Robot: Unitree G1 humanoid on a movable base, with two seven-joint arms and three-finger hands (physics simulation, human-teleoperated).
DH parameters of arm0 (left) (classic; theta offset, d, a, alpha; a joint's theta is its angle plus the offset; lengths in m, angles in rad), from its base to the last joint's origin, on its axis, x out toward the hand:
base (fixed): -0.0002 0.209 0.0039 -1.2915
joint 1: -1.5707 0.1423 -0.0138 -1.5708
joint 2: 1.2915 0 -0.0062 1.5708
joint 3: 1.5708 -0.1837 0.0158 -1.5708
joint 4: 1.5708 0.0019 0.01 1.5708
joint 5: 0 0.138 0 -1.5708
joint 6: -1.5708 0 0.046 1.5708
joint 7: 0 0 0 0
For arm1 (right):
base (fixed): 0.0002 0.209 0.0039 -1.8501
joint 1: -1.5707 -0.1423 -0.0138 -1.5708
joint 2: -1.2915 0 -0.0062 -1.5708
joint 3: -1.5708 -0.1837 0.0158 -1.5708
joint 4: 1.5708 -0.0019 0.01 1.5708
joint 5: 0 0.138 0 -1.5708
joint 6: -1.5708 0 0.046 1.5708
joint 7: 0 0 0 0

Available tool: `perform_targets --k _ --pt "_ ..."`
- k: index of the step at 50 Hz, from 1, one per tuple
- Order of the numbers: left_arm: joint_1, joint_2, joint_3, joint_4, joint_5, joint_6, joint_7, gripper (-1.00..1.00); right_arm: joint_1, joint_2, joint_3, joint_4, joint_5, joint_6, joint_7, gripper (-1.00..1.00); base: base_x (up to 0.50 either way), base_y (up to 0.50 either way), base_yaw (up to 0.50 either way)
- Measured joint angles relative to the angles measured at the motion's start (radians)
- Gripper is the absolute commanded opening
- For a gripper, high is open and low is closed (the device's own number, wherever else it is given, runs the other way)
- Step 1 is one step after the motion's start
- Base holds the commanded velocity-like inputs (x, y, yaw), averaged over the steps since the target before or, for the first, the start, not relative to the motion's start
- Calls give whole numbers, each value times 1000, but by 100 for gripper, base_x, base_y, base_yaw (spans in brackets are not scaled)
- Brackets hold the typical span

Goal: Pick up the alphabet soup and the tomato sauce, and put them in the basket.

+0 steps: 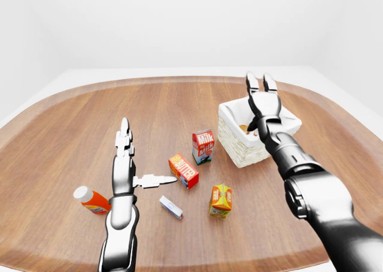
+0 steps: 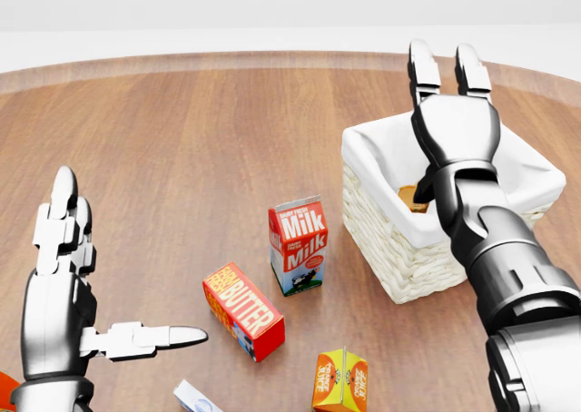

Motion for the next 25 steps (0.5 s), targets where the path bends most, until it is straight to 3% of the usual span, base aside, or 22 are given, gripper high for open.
perform_targets --k 25 --pt "1 0 1 -1 -1 0 0 100 -94 -42 -12 -44 9 0 0 100 0 0 0"
